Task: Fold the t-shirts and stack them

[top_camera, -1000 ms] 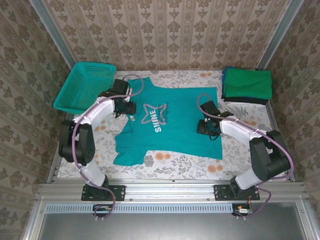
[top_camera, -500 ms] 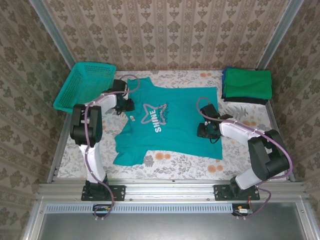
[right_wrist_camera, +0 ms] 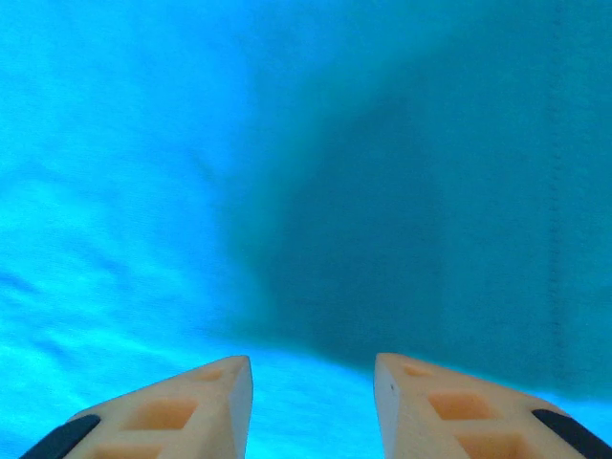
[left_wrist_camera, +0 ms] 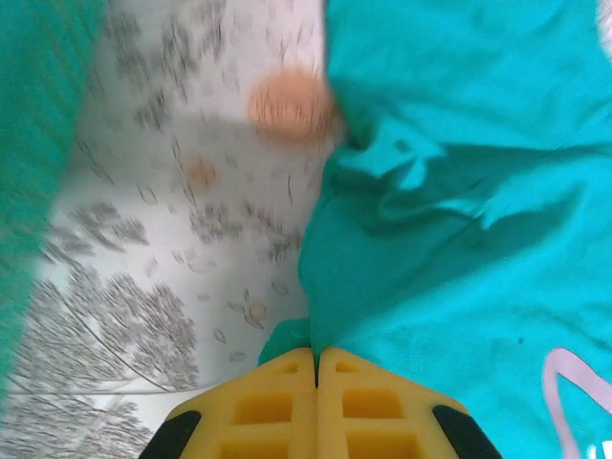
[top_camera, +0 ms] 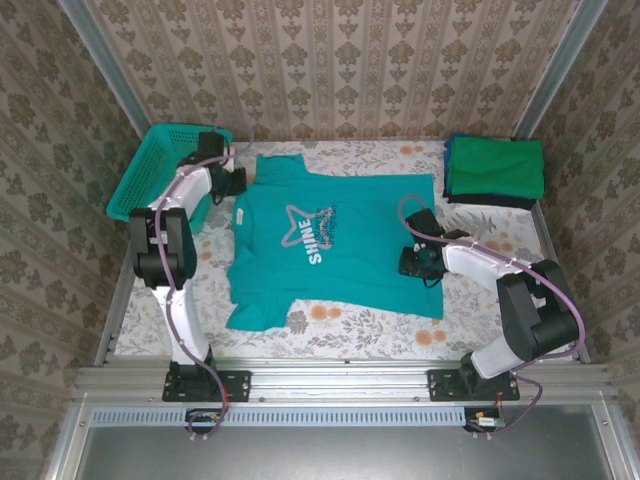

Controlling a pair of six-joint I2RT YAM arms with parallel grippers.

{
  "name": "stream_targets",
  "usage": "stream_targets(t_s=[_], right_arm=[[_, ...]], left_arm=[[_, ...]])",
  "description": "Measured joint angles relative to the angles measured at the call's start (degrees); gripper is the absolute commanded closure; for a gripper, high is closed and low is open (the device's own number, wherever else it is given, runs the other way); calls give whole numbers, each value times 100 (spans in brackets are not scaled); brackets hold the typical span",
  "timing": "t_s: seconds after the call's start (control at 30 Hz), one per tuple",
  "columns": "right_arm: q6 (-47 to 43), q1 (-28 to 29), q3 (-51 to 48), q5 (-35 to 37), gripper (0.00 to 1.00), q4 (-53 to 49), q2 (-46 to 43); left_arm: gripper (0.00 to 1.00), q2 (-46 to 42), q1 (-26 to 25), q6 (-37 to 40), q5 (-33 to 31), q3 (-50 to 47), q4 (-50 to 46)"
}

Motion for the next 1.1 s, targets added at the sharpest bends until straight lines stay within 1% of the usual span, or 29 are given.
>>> stream_targets(t_s=[0.03,0.1,0.17,0.2,0.23,0.3,0.33,0.4,0.43,0.53,0.6,0.67,0.77,0.83,0.9,0.97,1.07,1.1], right_arm=[[0,-7,-22,-7,60,0,0],[0,-15,-59,-22,60,0,0],[0,-15,-92,-46,60,2,0],[0,-15,-105,-59,59,0,0],[0,-15,-125,-63,59,4,-7],[0,-15,-155,-92,60,4,-57],[0,-2,-164,-114,60,2,-101],[2,57,-164,-125,60,9,-199],[9,138,-157,-125,60,13,-238],[46,531,-94,-127,60,52,-251],[111,826,-35,-125,59,98,-236],[177,1095,4,-120,59,173,-181],[286,1344,2,-103,59,197,-42],[332,1370,-20,-50,57,192,26],[396,1342,-87,44,57,162,50],[422,1241,-160,101,56,92,55],[411,916,-181,103,55,46,61],[407,802,-181,94,55,50,61]], left_arm=[[89,72,0,109,-24,328,-133],[85,313,-2,282,-61,951,-352],[75,623,-13,420,-116,1451,-575],[73,726,-13,452,-162,1539,-645],[68,804,-13,498,-216,1545,-745],[67,846,-26,553,-348,1353,-935],[63,831,-37,566,-435,1207,-1014],[60,704,-96,595,-660,837,-1117],[57,575,-160,616,-807,623,-1182],[53,-140,-444,638,-1246,-142,-1300],[50,-857,-695,625,-1436,-678,-1279],[47,-1792,-1005,575,-1578,-1325,-1196],[47,-3198,-1392,341,-1580,-2472,-984],[48,-3958,-1445,72,-1432,-3373,-793],[50,-4472,-1480,-302,-1320,-4297,-640],[50,-4739,-1644,-743,-1180,-5213,-490],[50,-5031,-2116,-1373,-977,-6242,-356],[51,-5174,-2240,-1541,-920,-6452,-348]])
